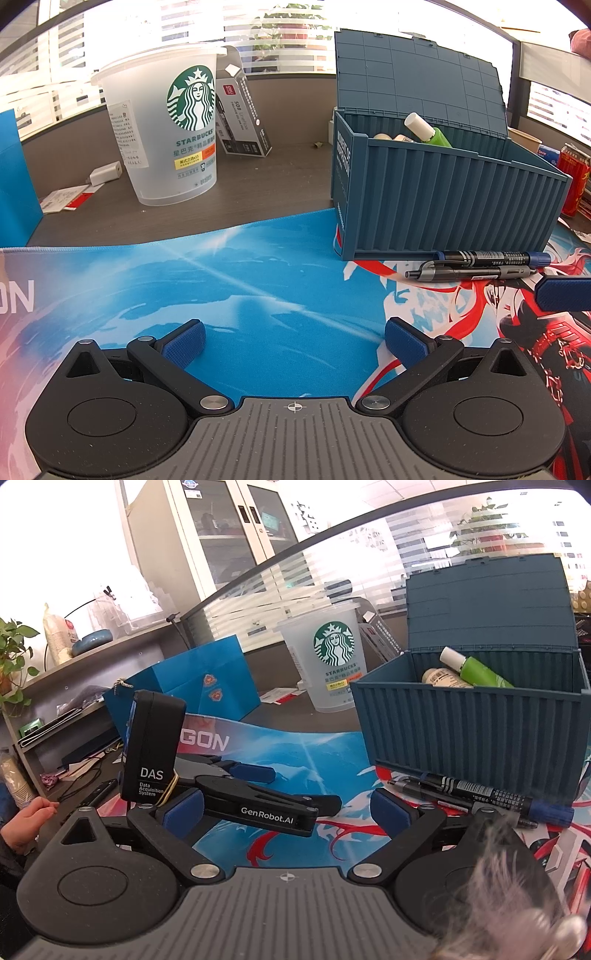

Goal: Organize rigid objects

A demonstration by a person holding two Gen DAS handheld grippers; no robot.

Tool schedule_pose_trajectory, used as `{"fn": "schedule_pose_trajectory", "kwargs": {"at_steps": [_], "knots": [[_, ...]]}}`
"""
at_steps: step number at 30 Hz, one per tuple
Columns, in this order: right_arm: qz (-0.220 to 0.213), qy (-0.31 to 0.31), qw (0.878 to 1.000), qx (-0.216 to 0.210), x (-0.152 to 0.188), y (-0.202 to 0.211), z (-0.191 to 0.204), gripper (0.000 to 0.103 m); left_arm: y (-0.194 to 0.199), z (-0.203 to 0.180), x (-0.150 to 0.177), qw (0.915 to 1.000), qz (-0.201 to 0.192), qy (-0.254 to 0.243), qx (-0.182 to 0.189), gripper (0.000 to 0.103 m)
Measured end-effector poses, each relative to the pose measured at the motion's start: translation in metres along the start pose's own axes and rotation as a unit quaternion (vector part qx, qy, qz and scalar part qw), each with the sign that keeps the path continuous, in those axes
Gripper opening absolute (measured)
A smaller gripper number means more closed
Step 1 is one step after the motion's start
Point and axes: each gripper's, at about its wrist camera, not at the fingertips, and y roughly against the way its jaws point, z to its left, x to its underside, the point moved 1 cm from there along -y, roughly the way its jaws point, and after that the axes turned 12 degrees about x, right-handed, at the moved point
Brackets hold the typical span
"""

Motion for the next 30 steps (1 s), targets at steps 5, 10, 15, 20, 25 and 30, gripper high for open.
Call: {"fn": "schedule_pose_trajectory", "kwargs": {"at_steps": [5,10,15,20,25,30], "knots": [[0.003,0.006,1.000,0.004,0.002,-0.003,0.003,0.099,0.000,0.001,0.000,1.0000,0.000,0.000,0.000,0.103],[0.004,-0.002,1.000,0.016,0.002,-0.005,-0.001,0.100,0.000,0.001,0.000,1.0000,0.000,0.000,0.000,0.103],[0.002,-0.011,1.000,0.027,0.003,-0.007,-0.006,0.103,0.000,0.000,0.000,1.0000,0.000,0.000,0.000,0.103],[0.003,-0.012,1.000,0.026,0.003,-0.008,-0.006,0.103,0.000,0.001,0.000,1.0000,0.000,0.000,0.000,0.103],[0.003,-0.012,1.000,0.029,0.003,-0.008,-0.006,0.103,0.000,0.002,0.001,1.0000,0.000,0.000,0.000,0.103],[0.002,-0.015,0.999,0.030,0.003,-0.008,-0.007,0.103,0.000,0.002,0.000,1.0000,0.000,0.000,0.000,0.103]]}}
